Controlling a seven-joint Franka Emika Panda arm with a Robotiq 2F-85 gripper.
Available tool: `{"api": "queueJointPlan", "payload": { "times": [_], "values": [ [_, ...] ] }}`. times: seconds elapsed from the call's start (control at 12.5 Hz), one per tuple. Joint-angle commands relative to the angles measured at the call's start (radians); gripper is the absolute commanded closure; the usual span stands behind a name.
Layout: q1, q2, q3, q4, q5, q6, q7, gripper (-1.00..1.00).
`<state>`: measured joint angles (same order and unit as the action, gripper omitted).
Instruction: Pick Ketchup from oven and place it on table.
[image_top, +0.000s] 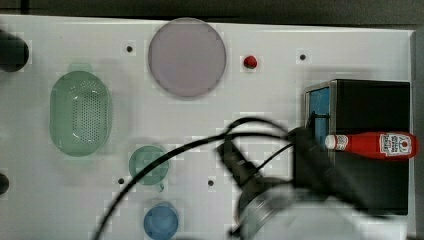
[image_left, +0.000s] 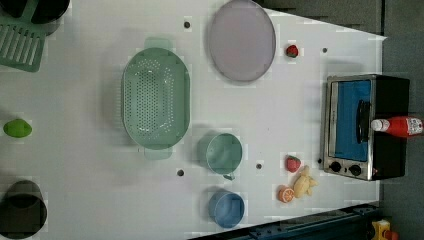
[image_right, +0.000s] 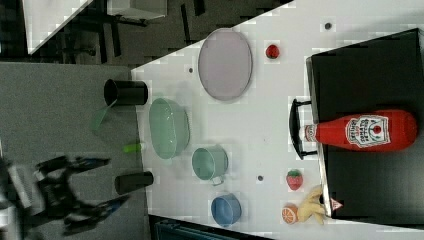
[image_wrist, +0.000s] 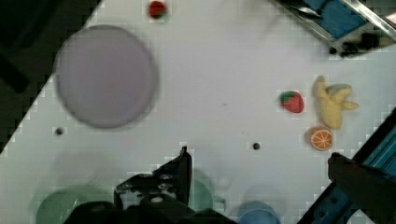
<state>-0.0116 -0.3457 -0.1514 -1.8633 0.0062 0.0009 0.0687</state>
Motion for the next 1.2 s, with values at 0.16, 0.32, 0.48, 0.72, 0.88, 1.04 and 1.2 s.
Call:
{"api": "queueJointPlan", "payload": {
  "times": [0.16, 0.32, 0.48, 0.72, 0.88, 1.04, 1.2],
  "values": [
    [-0.040, 0.195, -0.202, -0.025, 0.006, 0.165, -0.014, -1.00],
    [-0.044, 0.248, -0.263, -0.024, 0.006, 0.242, -0.014, -1.00],
    [-0.050, 0.312, -0.324, -0.024, 0.006, 0.353, -0.014, -1.00],
    [-0.060, 0.419, -0.405, -0.021, 0.006, 0.490, -0.014, -1.00],
    [-0.071, 0.508, -0.456, -0.011, 0.009, 0.545, -0.014, -1.00],
    [-0.081, 0.562, -0.472, -0.010, 0.018, 0.555, -0.014, -1.00],
    [-0.094, 0.600, -0.476, -0.010, 0.050, 0.601, -0.013, -1.00]
  ]
}}
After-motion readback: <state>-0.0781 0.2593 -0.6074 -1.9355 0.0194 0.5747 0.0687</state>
